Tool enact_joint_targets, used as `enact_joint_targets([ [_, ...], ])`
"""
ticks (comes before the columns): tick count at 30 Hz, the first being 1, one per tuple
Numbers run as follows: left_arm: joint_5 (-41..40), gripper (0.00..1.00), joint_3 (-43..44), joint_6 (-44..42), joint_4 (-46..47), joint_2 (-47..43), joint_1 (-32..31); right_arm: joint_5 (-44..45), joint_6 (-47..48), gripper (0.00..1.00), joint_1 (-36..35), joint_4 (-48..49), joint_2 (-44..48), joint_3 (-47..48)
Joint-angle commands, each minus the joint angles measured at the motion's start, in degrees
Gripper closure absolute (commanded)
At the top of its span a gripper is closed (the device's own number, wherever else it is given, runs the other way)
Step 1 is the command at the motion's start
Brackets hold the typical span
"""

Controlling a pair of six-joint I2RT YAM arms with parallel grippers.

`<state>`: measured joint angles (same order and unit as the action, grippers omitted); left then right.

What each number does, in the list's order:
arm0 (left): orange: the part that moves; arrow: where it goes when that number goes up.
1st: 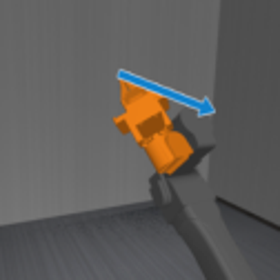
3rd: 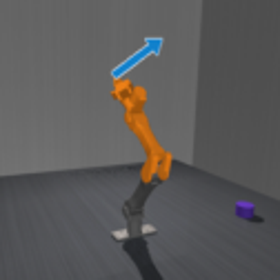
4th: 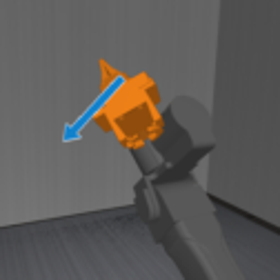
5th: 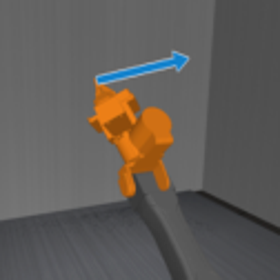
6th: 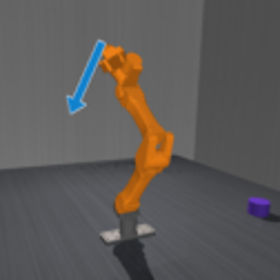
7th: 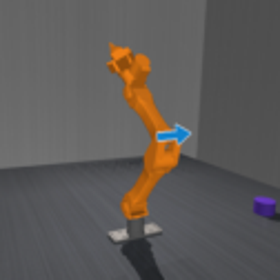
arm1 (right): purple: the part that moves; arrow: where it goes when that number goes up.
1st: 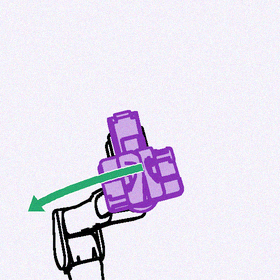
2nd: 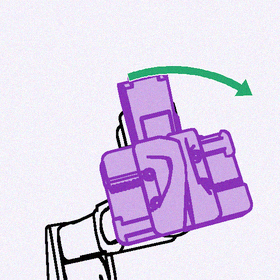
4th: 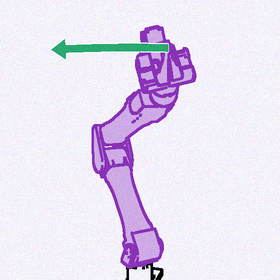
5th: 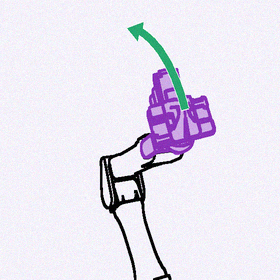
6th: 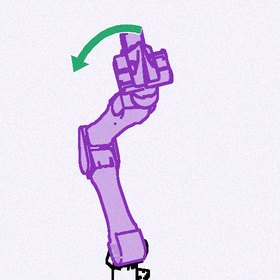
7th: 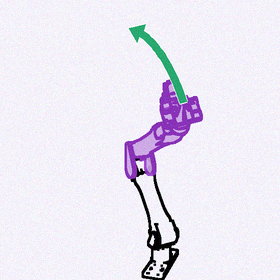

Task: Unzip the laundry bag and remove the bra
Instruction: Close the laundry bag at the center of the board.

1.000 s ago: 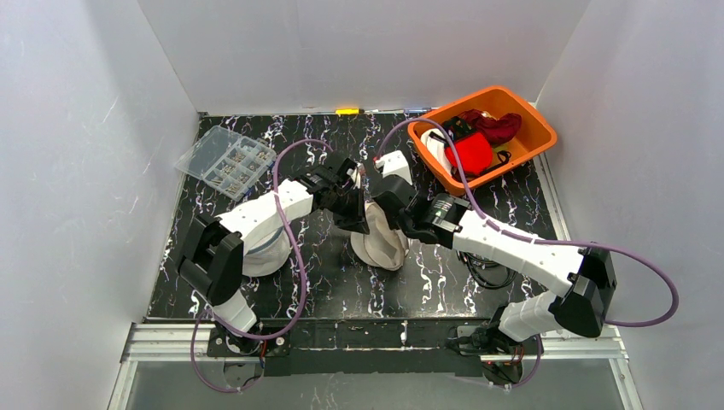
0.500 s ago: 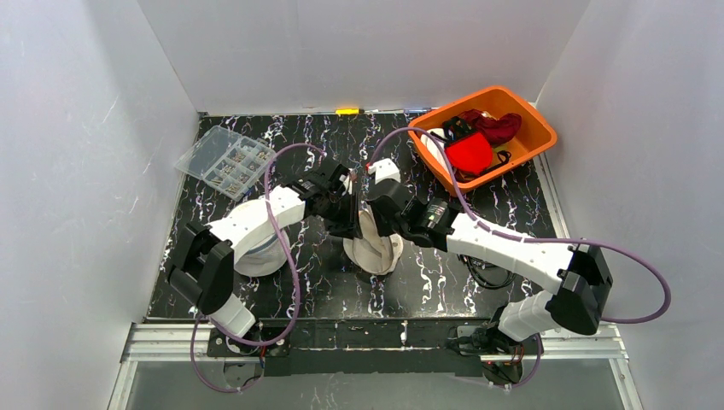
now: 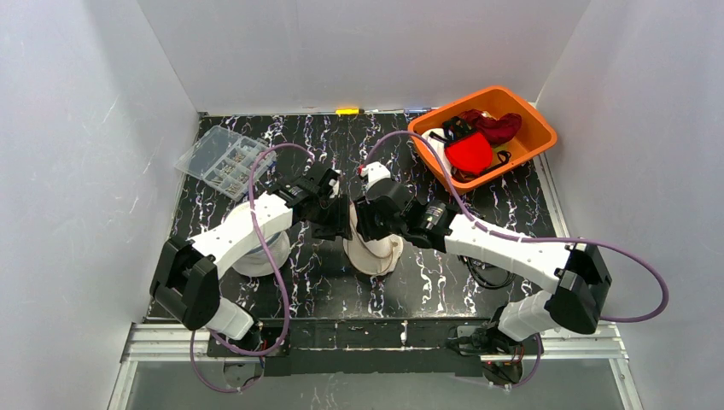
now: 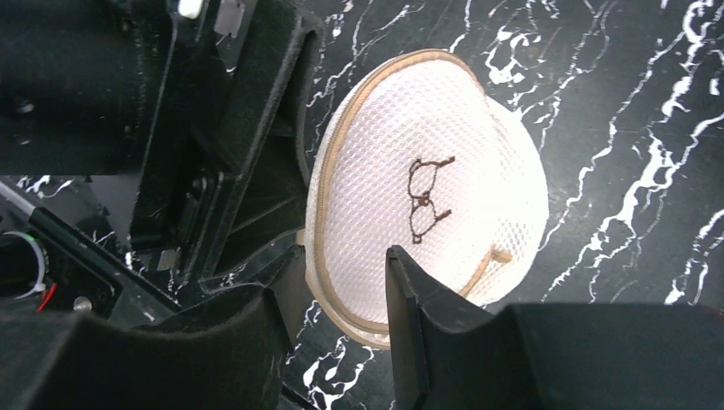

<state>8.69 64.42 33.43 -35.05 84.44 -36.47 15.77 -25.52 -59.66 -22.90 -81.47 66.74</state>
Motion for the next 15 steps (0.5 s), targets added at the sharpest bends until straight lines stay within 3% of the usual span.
enact_joint_targets([
  [1,-3.3,0.51,-1.9,-0.3,-2.7,-4.1,0.8,-2.7,-0.4,0.51,-0.3,2.8,0.8,-0.6],
  [15,-6.0,0.33,-5.8,2.3,-2.6,-14.4,1.6,5.2,0.7,0.38,1.2,-0.1,13.1,-8.8],
])
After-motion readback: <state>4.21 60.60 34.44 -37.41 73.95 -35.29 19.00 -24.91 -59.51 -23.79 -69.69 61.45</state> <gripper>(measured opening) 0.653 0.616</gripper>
